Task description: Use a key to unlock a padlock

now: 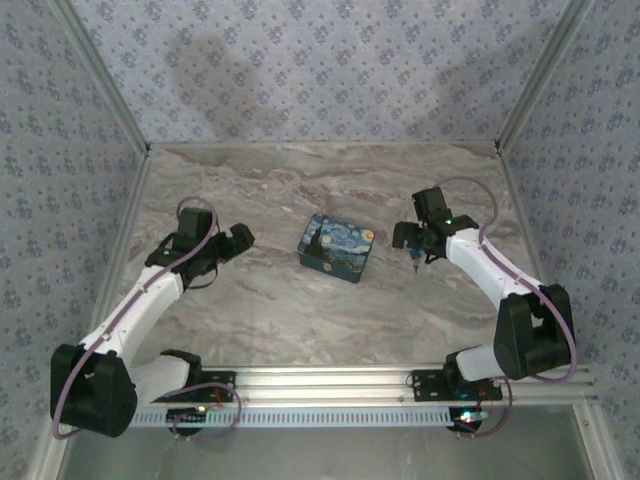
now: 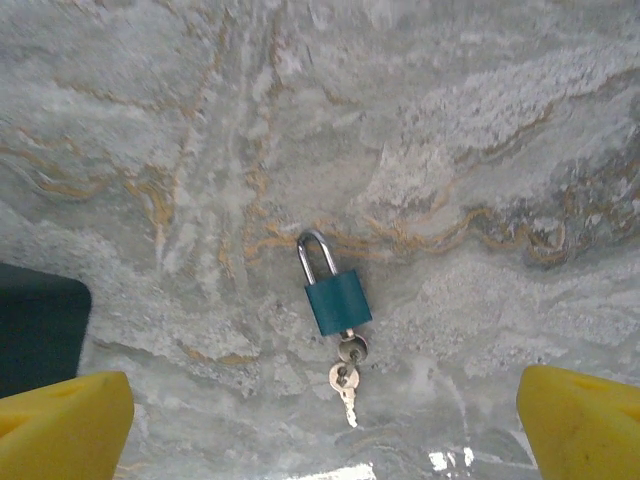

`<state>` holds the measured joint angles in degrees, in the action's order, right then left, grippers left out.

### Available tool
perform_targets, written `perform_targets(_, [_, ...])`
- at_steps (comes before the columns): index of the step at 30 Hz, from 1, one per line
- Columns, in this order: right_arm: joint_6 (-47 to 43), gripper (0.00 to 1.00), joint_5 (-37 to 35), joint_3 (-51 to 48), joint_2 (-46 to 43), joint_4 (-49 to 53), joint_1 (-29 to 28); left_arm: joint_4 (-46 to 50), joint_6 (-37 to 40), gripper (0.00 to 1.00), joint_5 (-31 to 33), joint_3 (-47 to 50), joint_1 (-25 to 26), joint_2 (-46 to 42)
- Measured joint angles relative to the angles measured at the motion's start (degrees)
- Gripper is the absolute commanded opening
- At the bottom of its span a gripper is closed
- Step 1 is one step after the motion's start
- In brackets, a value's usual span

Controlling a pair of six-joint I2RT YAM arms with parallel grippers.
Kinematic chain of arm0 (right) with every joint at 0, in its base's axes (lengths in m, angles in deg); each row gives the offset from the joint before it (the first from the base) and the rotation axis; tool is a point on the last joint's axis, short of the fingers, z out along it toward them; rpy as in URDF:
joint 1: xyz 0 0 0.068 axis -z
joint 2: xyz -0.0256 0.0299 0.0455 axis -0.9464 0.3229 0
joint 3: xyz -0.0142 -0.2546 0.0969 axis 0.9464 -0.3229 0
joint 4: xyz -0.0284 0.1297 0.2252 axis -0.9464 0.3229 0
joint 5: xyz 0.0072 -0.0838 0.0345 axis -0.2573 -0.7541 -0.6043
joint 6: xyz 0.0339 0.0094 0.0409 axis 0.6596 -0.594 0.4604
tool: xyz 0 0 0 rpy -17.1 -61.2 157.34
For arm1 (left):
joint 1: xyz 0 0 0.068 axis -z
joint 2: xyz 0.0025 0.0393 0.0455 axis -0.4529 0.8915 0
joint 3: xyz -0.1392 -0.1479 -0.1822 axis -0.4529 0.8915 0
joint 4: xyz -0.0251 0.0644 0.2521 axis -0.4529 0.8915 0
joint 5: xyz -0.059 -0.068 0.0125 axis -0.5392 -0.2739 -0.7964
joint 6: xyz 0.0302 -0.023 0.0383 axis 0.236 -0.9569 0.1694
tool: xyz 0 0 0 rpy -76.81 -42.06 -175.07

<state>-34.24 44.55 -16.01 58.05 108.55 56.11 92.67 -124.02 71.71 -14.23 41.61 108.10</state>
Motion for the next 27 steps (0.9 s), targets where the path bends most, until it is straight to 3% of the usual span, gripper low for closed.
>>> perform_targets(7, [-4.1, 1.0, -8.8, -8.4, -9.2, -15.9, 1.4, -1.4, 13.2, 1.0, 10.0, -5.6, -1.5, 3.4])
perform_targets(11, [-10.0, 1.0, -15.1, -17.4, -12.4, -28.9, 2.8, -12.2, 22.4, 1.0, 14.5, 1.0, -4.6, 1.4])
perform_targets(18, [-14.5, 1.0, -19.5, -26.9, -8.8, -47.0, 8.5, -33.6, 31.6, 1.0, 18.4, 17.7, -9.1, 3.2])
perform_targets(27, [-18.9, 1.0, -14.5, -35.2, 1.2, -69.4, 11.9, -54.6, 35.8, 1.0, 19.4, 22.6, -10.2, 13.4])
